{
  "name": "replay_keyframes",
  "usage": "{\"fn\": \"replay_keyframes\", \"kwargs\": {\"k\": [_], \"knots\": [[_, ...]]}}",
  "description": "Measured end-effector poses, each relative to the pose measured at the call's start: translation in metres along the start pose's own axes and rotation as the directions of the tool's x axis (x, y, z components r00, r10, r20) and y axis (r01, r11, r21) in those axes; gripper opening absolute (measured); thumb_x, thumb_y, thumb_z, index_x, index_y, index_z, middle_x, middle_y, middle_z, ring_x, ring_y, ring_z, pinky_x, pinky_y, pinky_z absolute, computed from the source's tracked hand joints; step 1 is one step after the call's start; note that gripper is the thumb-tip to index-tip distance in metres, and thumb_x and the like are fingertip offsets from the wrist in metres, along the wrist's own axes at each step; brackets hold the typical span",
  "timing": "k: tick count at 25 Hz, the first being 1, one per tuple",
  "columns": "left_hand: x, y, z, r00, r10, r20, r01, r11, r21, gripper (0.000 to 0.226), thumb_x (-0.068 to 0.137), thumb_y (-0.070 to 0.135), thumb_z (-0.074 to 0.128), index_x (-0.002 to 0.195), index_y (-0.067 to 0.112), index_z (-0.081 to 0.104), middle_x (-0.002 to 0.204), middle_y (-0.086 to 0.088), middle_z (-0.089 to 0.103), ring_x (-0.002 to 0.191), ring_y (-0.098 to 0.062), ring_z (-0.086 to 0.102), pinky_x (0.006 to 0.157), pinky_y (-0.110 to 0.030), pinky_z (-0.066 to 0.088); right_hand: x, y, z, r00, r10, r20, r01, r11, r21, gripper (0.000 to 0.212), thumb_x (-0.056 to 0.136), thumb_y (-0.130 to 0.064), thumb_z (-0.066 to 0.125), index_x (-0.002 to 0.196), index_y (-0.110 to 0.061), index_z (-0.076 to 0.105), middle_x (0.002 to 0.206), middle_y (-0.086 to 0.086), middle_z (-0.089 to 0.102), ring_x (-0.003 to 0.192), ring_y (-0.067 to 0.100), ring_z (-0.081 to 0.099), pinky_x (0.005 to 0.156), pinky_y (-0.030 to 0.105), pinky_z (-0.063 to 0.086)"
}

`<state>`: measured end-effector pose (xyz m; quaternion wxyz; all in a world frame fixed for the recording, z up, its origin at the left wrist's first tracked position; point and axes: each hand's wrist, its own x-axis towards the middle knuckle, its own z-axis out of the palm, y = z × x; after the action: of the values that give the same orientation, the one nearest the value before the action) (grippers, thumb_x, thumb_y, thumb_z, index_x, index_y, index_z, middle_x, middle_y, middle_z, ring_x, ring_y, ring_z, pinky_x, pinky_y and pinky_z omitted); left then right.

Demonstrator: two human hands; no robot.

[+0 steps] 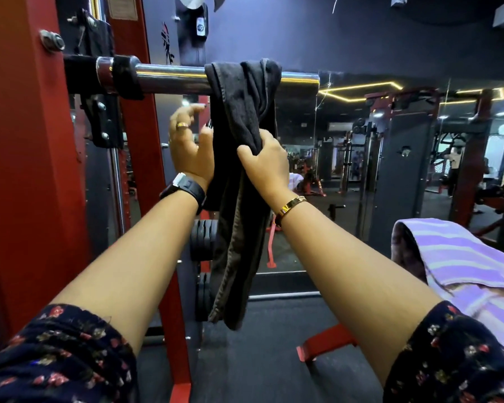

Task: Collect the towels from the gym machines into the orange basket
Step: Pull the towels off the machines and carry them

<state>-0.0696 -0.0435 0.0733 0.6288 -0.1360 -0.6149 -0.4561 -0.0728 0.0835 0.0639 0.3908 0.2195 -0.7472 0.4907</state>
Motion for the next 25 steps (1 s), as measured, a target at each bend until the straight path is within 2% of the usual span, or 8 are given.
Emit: {"fn": "replay_keyframes", "kwargs": {"k": [2, 4, 8, 11, 14, 17, 22, 25], "knots": [[0.014, 0.004, -0.001, 0.976, 0.188, 0.105, -0.196, 0.978, 0.071, 0.047, 0.077, 0.026, 0.042, 0.116, 0.009, 0.062, 0.125, -0.011, 0.058, 0.12, -0.027, 0.052, 0.106, -0.043, 0.039, -0.013, 0.006, -0.01, 0.978, -0.143, -0.149, 0.135, 0.989, -0.065, 0.04, 0.069, -0.039, 0.043, 0.085, -0.008, 0.062, 0.077, 0.001, 0.059, 0.082, 0.025, 0.056, 0.08, 0.041, 0.043], [0.026, 0.012, 0.002, 0.928, 0.297, 0.225, -0.333, 0.932, 0.145, 0.048, 0.079, 0.028, 0.041, 0.121, 0.017, 0.061, 0.139, -0.009, 0.053, 0.134, -0.027, 0.042, 0.112, -0.049, 0.03, -0.022, 0.009, -0.019, 0.913, -0.323, -0.25, 0.305, 0.946, -0.111, 0.039, 0.066, -0.035, 0.043, 0.077, -0.004, 0.063, 0.081, 0.004, 0.06, 0.09, 0.023, 0.051, 0.084, 0.043, 0.039], [0.027, 0.031, 0.024, 0.855, 0.202, 0.478, -0.37, 0.883, 0.288, 0.051, 0.082, 0.041, 0.027, 0.118, 0.029, 0.063, 0.146, 0.006, 0.047, 0.146, -0.014, 0.015, 0.119, -0.049, 0.001, -0.023, 0.005, -0.037, 0.858, -0.439, -0.267, 0.463, 0.886, 0.028, 0.036, 0.068, -0.025, 0.046, 0.084, 0.001, 0.064, 0.124, 0.021, 0.056, 0.126, 0.035, 0.045, 0.103, 0.059, 0.036], [0.015, 0.032, 0.038, 0.847, 0.143, 0.512, -0.4, 0.805, 0.438, 0.033, 0.097, 0.025, 0.036, 0.115, 0.023, 0.064, 0.134, -0.001, 0.06, 0.142, -0.014, 0.032, 0.117, -0.048, -0.01, -0.022, 0.004, -0.046, 0.863, -0.426, -0.273, 0.474, 0.869, 0.142, 0.047, 0.071, -0.02, 0.043, 0.106, 0.005, 0.062, 0.125, 0.024, 0.056, 0.128, 0.034, 0.044, 0.108, 0.059, 0.034], [-0.005, 0.042, 0.036, 0.876, 0.069, 0.477, -0.156, 0.977, 0.146, 0.059, 0.091, 0.04, 0.018, 0.098, 0.007, 0.067, 0.107, -0.019, 0.07, 0.114, -0.034, 0.058, 0.117, -0.049, 0.017, -0.023, 0.008, -0.047, 0.87, -0.367, -0.329, 0.438, 0.882, 0.175, 0.05, 0.071, -0.02, 0.042, 0.107, 0.01, 0.059, 0.113, 0.025, 0.057, 0.11, 0.023, 0.05, 0.102, 0.032, 0.042], [-0.025, 0.049, 0.042, 0.851, -0.166, 0.499, 0.19, 0.982, 0.002, 0.072, 0.089, 0.049, 0.018, 0.118, -0.003, 0.06, 0.123, -0.028, 0.06, 0.121, -0.038, 0.052, 0.105, -0.038, 0.033, -0.019, 0.01, -0.044, 0.882, -0.265, -0.39, 0.362, 0.91, 0.2, 0.047, 0.071, -0.023, 0.041, 0.101, 0.009, 0.058, 0.099, 0.017, 0.053, 0.094, 0.019, 0.051, 0.089, 0.029, 0.045], [-0.041, 0.042, 0.044, 0.763, -0.151, 0.629, 0.305, 0.942, -0.144, 0.086, 0.071, 0.075, 0.023, 0.119, 0.014, 0.061, 0.117, -0.007, 0.066, 0.112, -0.02, 0.059, 0.102, -0.039, 0.044, -0.018, 0.018, -0.05, 0.936, -0.157, -0.315, 0.203, 0.972, 0.122, 0.042, 0.069, -0.034, 0.04, 0.093, -0.004, 0.057, 0.093, 0.004, 0.054, 0.08, 0.006, 0.05, 0.076, 0.024, 0.046], [-0.051, 0.031, 0.056, 0.702, -0.077, 0.708, 0.249, 0.958, -0.143, 0.062, 0.078, 0.065, 0.039, 0.115, 0.019, 0.06, 0.117, 0.001, 0.063, 0.111, -0.013, 0.057, 0.098, -0.03, 0.043, -0.02, 0.026, -0.059, 0.96, -0.021, -0.279, 0.058, 0.991, 0.125, 0.032, 0.071, -0.037, 0.043, 0.087, -0.014, 0.056, 0.085, 0.003, 0.059, 0.08, 0.015, 0.053, 0.075, 0.031, 0.047]]}}
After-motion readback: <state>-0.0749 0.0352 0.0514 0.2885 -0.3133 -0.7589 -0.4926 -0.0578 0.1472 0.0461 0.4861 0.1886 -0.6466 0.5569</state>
